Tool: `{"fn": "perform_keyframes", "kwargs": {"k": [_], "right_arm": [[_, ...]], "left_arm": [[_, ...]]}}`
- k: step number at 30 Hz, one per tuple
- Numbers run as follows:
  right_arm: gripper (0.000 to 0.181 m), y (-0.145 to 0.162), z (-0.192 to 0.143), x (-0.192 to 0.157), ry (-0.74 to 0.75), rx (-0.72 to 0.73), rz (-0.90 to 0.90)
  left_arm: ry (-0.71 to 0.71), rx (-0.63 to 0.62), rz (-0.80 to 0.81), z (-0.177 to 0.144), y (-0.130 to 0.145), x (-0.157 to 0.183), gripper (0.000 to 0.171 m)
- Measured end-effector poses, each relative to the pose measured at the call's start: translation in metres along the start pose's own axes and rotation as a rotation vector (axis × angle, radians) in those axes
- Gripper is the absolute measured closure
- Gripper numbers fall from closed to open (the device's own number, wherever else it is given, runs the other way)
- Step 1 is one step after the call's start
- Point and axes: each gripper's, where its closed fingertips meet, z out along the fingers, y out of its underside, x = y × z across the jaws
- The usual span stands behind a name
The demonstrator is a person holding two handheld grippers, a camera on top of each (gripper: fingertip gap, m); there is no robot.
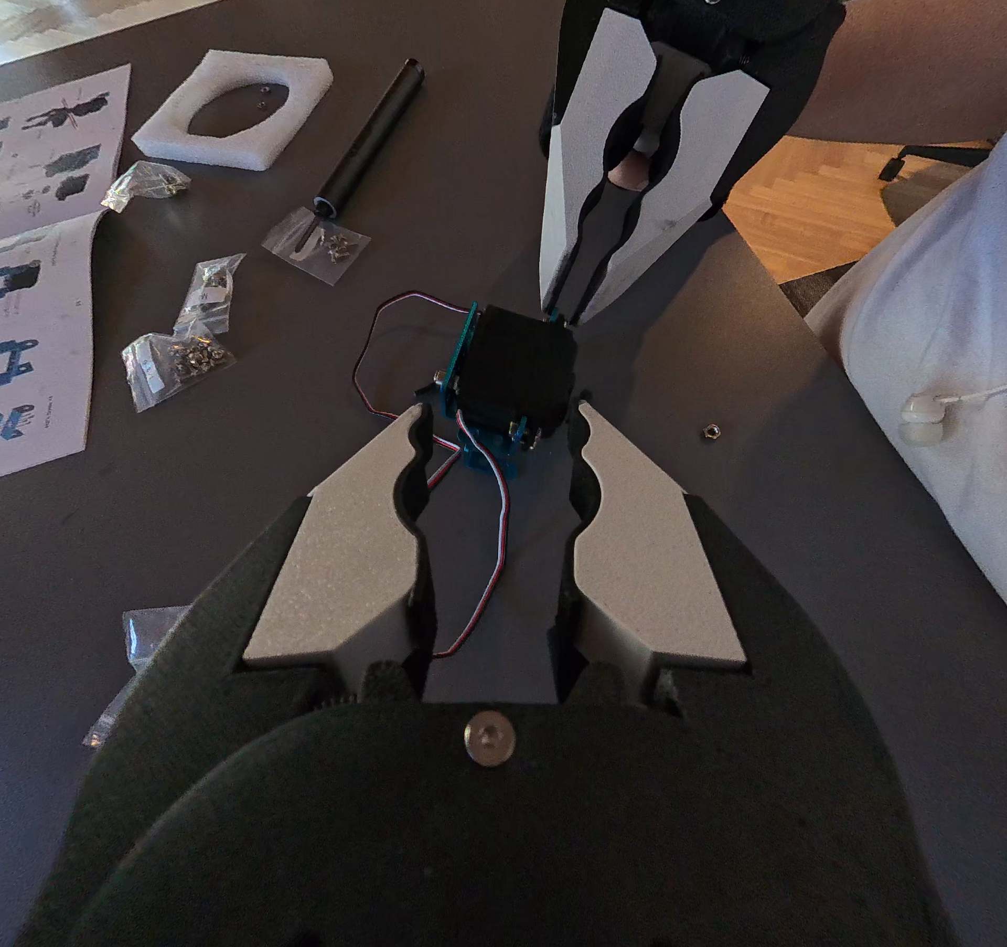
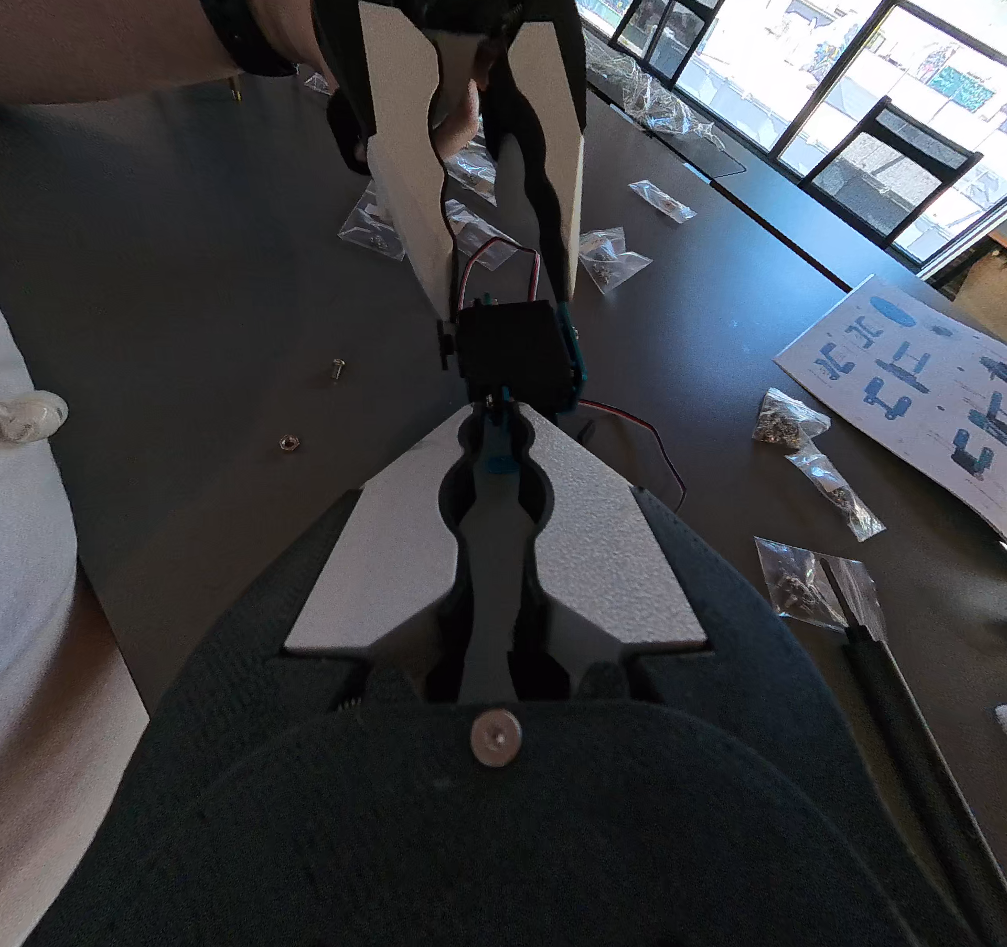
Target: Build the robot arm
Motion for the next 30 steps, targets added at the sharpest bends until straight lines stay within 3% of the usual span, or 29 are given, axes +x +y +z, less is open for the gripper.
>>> {"fn": "perform_keyframes", "kwargs": {"k": [10, 15, 20, 24, 27, 30], "right_arm": [[0.169, 0.002, -0.002, 0.002, 0.000, 0.000, 0.009], [0.167, 0.004, -0.009, 0.004, 0.011, -0.008, 0.016], [0.167, 0.009, -0.023, 0.004, 0.026, -0.013, 0.031], [0.167, 0.007, -0.031, -0.002, -0.014, 0.012, 0.046], [0.167, 0.007, -0.034, -0.003, -0.085, 0.049, 0.017], [0.166, 0.010, -0.039, 0.003, -0.221, 0.093, -0.017]], "left_arm": [[-0.030, 0.019, -0.044, -0.008, 0.003, -0.002, 0.121], [-0.126, 0.007, -0.165, -0.025, 0.011, -0.004, 0.119], [-0.114, 0.008, -0.421, -0.040, 0.018, 0.041, 0.134], [-0.093, -0.019, -0.604, -0.029, 0.022, 0.083, 0.150], [-0.186, -0.014, -0.702, -0.011, 0.020, 0.093, 0.151], [-0.396, -0.015, -0.722, 0.005, 0.017, 0.088, 0.150]]}}
